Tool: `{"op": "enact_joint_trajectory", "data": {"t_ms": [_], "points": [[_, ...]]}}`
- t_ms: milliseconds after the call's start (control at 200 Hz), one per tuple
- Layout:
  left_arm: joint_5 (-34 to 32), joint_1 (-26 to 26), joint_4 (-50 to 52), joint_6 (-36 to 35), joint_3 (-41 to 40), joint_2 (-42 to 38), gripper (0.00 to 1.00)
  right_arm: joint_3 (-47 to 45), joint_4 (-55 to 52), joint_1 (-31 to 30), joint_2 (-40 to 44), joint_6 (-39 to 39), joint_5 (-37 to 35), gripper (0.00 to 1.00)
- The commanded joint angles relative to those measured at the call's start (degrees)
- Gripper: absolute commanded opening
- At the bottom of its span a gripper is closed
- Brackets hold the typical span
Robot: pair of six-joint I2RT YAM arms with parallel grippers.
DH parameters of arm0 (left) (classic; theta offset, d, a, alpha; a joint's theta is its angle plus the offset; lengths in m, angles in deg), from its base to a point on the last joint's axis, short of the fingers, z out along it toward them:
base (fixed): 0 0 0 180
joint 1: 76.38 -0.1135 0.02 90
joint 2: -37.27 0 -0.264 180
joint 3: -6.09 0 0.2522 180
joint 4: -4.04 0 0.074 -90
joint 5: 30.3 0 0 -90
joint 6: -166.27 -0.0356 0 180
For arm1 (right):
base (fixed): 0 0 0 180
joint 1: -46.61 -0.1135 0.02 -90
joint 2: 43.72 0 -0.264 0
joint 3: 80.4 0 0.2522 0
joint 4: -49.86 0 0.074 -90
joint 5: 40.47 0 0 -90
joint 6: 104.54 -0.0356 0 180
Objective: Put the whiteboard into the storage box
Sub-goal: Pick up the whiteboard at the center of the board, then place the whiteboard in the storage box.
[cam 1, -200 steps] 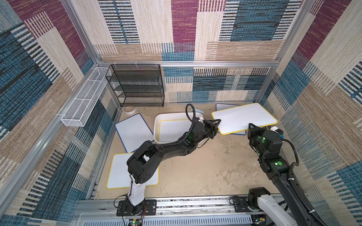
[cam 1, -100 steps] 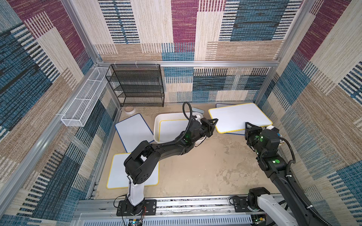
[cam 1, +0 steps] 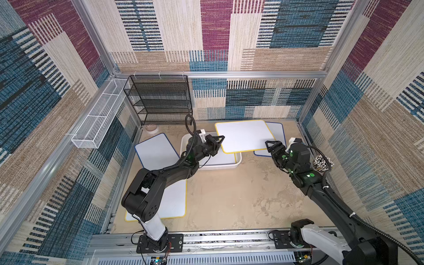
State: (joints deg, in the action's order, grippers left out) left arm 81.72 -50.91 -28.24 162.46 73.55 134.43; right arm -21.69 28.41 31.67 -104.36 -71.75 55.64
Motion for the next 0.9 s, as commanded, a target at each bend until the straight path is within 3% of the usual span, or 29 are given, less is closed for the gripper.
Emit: {"op": "enact_joint_trajectory", "data": {"t_ms": [0, 90, 235, 336, 446, 676, 782, 897], "points": [[10.56, -4.74, -8.64, -2.63, -0.21, -0.68, 0.00, 3.04, -3.05, -3.08, -3.51, 10.74, 1.55, 0.87], [17.74, -8.88, -5.64, -5.00, 0.37, -1.34, 0.00, 5.17, -4.23, -5.40, -5.97, 14.99, 1.29, 0.93], [21.12, -14.39, 6.53, -14.32, 0.26, -6.11, 0.00, 8.48, -6.66, -8.02, -7.67, 21.34, -0.93, 1.00], [23.81, -17.49, 13.49, -19.82, 0.93, -8.01, 0.00, 10.71, -8.65, -9.33, -8.56, 25.59, -2.73, 1.00], [27.18, -20.75, 13.35, -20.46, 0.30, -8.24, 0.00, 12.41, -9.77, -9.99, -9.61, 28.44, -2.81, 1.00], [29.48, -27.21, 26.00, -28.30, 1.93, -11.84, 0.00, 11.07, -7.23, -11.67, -10.16, 29.97, -2.07, 1.00], [29.02, -28.15, 35.45, -34.45, 4.16, -13.42, 0.00, 10.10, -6.83, -11.76, -10.20, 30.39, -1.68, 1.00], [28.86, -29.02, 38.62, -37.14, 4.97, -12.78, 0.00, 9.05, -6.06, -11.93, -9.68, 30.88, -1.44, 1.00]]}}
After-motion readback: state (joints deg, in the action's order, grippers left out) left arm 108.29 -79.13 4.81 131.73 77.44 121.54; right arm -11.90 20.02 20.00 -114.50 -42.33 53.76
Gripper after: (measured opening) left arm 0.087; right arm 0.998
